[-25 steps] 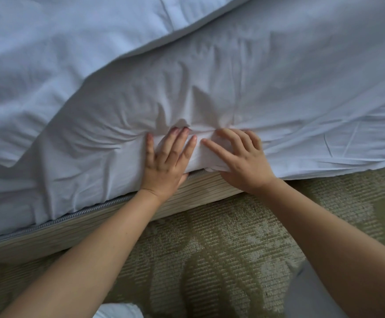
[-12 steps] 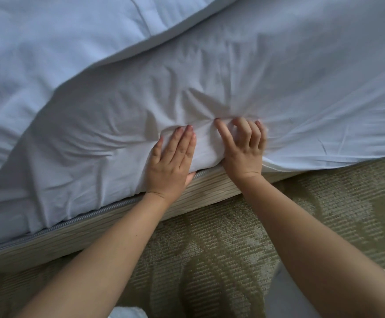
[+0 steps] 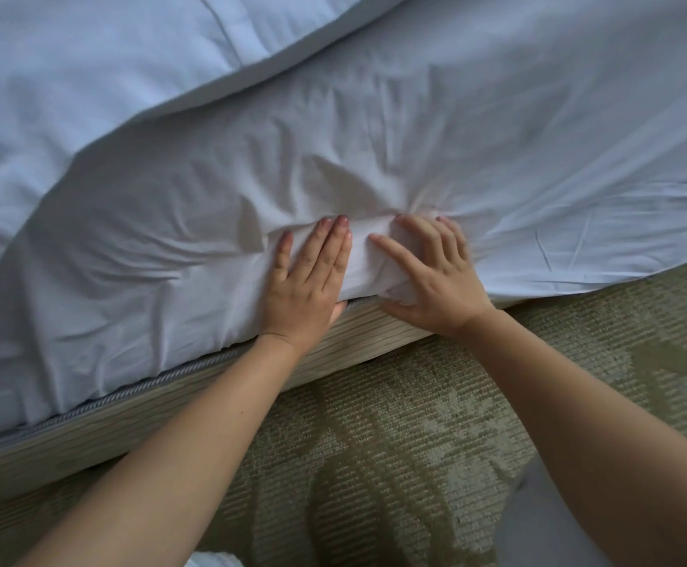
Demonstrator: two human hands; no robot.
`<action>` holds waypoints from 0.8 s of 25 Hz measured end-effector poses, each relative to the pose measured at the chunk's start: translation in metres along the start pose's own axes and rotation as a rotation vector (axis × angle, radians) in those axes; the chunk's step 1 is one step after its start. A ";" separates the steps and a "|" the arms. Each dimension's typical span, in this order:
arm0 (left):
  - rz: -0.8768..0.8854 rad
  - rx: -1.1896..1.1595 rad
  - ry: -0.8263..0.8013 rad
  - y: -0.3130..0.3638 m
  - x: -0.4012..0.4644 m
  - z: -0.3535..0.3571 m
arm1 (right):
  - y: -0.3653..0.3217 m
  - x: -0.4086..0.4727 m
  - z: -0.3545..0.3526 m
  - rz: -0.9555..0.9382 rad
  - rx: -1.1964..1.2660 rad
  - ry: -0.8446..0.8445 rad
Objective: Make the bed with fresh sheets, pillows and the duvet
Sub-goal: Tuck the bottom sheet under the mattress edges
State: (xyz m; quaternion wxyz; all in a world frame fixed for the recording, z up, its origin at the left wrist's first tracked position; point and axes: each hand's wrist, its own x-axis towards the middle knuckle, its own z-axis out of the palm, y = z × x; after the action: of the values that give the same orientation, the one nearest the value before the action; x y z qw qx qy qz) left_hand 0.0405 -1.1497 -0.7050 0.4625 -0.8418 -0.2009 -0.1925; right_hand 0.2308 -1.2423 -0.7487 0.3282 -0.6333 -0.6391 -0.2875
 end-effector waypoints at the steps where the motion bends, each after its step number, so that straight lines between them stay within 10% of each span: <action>1: 0.006 -0.017 0.008 0.004 0.006 -0.001 | 0.007 -0.005 -0.002 -0.015 -0.048 0.011; 12: 0.084 -0.017 -0.057 0.028 0.034 -0.004 | 0.040 -0.006 -0.013 0.029 -0.142 0.167; 20: 0.042 -0.011 -0.053 0.037 0.036 -0.001 | 0.016 0.014 0.018 0.403 -0.239 0.311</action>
State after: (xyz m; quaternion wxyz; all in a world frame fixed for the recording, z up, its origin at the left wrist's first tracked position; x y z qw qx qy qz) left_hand 0.0900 -1.1636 -0.7123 0.4563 -0.8532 -0.1942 -0.1615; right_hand 0.2457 -1.2188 -0.7498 0.3959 -0.7301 -0.4037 -0.3837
